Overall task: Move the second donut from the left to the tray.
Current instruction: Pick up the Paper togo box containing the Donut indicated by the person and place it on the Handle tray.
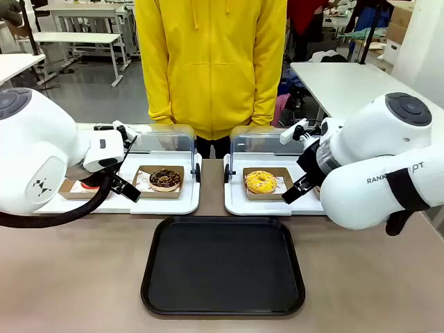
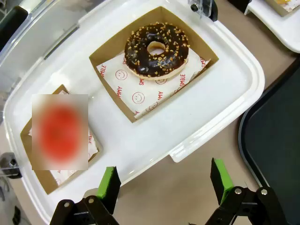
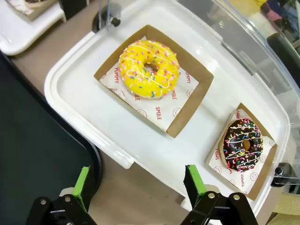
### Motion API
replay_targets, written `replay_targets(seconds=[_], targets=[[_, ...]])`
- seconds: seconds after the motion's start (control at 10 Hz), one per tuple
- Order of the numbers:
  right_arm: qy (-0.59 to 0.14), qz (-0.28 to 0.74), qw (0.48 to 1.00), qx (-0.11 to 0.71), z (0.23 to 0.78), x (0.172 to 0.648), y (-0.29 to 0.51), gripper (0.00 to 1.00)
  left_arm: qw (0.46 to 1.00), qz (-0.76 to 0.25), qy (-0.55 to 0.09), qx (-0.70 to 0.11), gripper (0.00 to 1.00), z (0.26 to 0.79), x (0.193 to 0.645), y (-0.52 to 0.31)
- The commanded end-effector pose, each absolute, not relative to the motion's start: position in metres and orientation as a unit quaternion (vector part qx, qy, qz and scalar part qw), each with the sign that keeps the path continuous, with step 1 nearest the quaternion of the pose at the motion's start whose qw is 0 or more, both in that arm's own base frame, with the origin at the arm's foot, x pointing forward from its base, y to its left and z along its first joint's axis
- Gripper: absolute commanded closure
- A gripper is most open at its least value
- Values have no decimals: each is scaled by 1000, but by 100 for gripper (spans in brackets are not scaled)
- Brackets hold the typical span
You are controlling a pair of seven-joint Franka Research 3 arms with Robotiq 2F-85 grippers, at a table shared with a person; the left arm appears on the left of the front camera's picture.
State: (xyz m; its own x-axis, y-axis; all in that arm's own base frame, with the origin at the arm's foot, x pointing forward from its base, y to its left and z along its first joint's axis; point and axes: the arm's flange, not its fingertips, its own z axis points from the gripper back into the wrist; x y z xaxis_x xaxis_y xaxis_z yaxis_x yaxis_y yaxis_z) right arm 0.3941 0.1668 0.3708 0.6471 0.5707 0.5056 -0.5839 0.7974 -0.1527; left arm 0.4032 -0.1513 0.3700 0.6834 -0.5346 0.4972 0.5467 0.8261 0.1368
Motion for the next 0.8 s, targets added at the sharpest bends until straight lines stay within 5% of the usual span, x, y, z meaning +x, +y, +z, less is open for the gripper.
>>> replay_targets(seconds=[0.0, 0.7], targets=[[-274, 318, 907, 12, 371, 394, 167, 0, 917, -295, -267, -11, 0, 370, 403, -151], [-274, 318, 907, 12, 371, 394, 167, 0, 917, -295, -267, -11, 0, 370, 403, -151]])
